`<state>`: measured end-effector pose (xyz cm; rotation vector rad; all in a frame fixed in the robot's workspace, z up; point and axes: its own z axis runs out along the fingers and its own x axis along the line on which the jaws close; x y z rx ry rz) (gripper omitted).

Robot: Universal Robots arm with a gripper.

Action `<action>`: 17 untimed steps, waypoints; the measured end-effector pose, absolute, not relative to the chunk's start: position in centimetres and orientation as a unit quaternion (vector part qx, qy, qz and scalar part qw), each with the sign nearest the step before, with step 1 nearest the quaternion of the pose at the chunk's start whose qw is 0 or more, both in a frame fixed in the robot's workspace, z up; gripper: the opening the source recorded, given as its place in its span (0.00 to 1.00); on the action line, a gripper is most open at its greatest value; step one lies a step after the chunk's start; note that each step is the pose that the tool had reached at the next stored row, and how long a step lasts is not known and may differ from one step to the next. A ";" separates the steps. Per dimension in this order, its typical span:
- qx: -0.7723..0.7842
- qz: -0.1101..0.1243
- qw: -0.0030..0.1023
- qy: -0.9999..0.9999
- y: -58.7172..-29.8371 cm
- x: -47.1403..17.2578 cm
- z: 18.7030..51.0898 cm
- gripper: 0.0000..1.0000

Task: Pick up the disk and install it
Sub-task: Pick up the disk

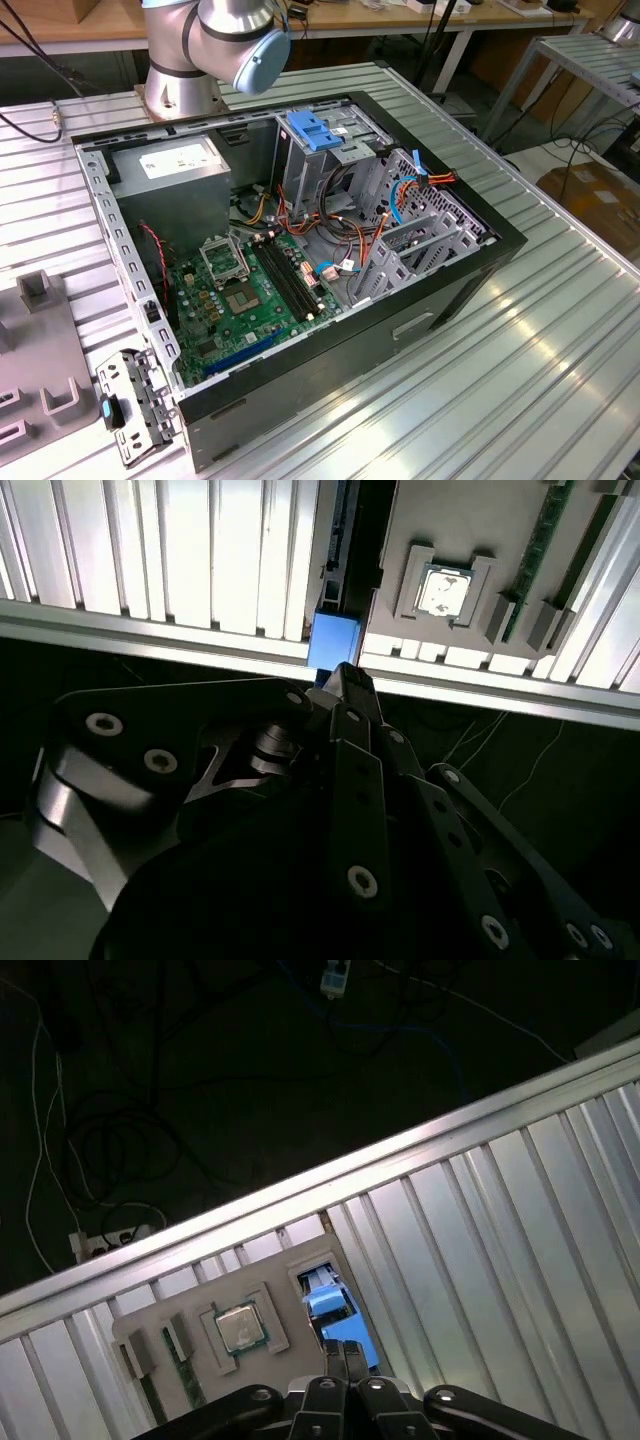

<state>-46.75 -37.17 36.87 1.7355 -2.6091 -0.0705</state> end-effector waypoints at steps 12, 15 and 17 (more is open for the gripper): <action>0.554 -0.022 0.004 -0.832 -37.2 -46.8 36.9 0.11; 0.556 -0.022 0.004 -0.831 -37.2 -46.8 36.9 0.11; 0.560 -0.022 0.004 -0.828 -37.2 -46.8 36.9 0.11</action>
